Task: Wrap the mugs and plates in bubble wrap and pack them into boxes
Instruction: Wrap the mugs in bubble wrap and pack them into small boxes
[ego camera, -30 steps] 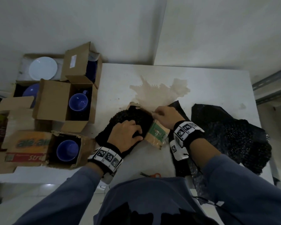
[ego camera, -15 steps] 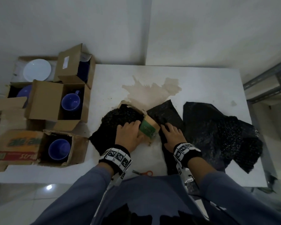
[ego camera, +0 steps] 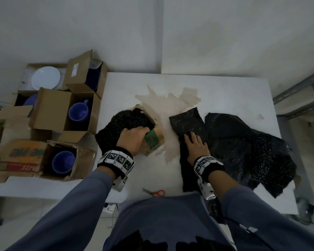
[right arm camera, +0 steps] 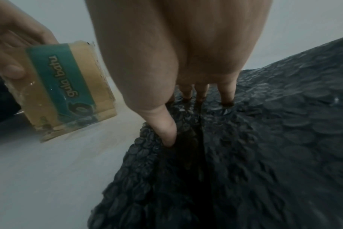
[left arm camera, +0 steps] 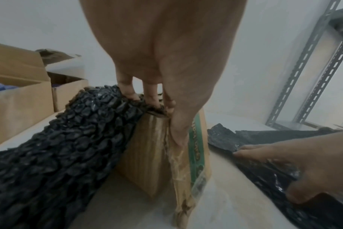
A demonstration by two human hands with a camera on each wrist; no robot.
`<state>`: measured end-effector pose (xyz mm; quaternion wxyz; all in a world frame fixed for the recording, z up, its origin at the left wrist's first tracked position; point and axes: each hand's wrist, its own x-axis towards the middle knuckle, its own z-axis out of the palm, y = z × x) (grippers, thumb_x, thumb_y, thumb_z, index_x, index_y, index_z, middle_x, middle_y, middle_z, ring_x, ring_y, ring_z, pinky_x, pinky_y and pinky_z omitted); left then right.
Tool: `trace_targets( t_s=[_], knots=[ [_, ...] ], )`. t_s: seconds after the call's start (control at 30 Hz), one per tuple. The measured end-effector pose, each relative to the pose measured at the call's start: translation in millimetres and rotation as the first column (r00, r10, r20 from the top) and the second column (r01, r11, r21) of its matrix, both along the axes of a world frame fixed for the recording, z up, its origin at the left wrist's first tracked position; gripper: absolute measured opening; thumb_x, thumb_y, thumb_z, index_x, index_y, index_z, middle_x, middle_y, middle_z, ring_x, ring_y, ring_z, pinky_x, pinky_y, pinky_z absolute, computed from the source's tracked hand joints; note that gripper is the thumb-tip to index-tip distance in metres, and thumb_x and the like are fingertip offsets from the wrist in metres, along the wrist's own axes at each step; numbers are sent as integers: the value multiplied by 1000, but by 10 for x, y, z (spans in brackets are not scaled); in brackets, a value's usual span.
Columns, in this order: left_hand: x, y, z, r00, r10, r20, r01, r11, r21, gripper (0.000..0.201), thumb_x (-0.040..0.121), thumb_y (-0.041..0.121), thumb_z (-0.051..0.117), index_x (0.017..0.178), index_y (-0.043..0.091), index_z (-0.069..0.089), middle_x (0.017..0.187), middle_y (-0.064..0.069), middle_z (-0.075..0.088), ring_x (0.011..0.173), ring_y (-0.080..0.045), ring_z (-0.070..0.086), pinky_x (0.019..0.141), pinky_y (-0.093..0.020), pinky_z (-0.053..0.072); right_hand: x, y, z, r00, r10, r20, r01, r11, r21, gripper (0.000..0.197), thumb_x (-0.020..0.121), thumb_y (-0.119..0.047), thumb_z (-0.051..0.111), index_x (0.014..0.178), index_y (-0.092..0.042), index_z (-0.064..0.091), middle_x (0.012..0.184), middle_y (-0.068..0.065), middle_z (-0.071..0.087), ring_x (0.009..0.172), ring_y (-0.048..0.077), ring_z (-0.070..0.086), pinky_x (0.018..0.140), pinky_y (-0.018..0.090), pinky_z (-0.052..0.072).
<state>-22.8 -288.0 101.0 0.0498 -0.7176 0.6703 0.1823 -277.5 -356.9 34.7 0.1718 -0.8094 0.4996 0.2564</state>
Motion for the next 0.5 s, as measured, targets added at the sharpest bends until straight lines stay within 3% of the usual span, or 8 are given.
trace_targets(
  t_s=[0.1,0.2,0.33,0.43,0.5],
  knots=[
    [71,-100,57,999,-42,22,43,999,-25,31,91,19,54,121,29,55,114,1,59,106,-25,59,86,-38,40,45,-53,94,999,-16,33,16,1000,-2,81,86,-26,63,154,-20,20,159,12,16,143,33,24,115,51,27],
    [156,-172,113,991,-91,100,95,995,-35,26,93,21,50,115,31,60,109,3,58,105,-23,57,89,-39,36,166,-139,295,967,-47,250,75,992,-104,63,86,-27,59,145,-18,37,144,10,40,127,33,45,105,45,38],
    [234,-245,150,973,-110,203,127,989,-71,33,89,14,59,112,36,67,112,2,54,109,-24,49,92,-42,33,497,-269,589,782,139,608,-13,978,-206,74,79,-10,63,146,-21,36,138,10,38,111,30,52,86,44,52],
    [253,-229,161,966,-87,243,116,988,-106,33,86,12,63,107,37,71,112,1,51,107,-25,47,88,-41,34,764,-322,715,753,344,562,-204,933,-297,77,76,-2,64,145,-25,38,150,10,29,116,28,48,87,41,50],
    [257,-183,189,965,-54,258,93,986,-140,25,84,14,66,98,33,74,105,-2,53,100,-28,49,80,-43,37,872,-331,717,767,421,484,-317,905,-284,67,78,-1,62,140,-23,47,152,12,30,121,31,45,91,43,47]
  ],
)
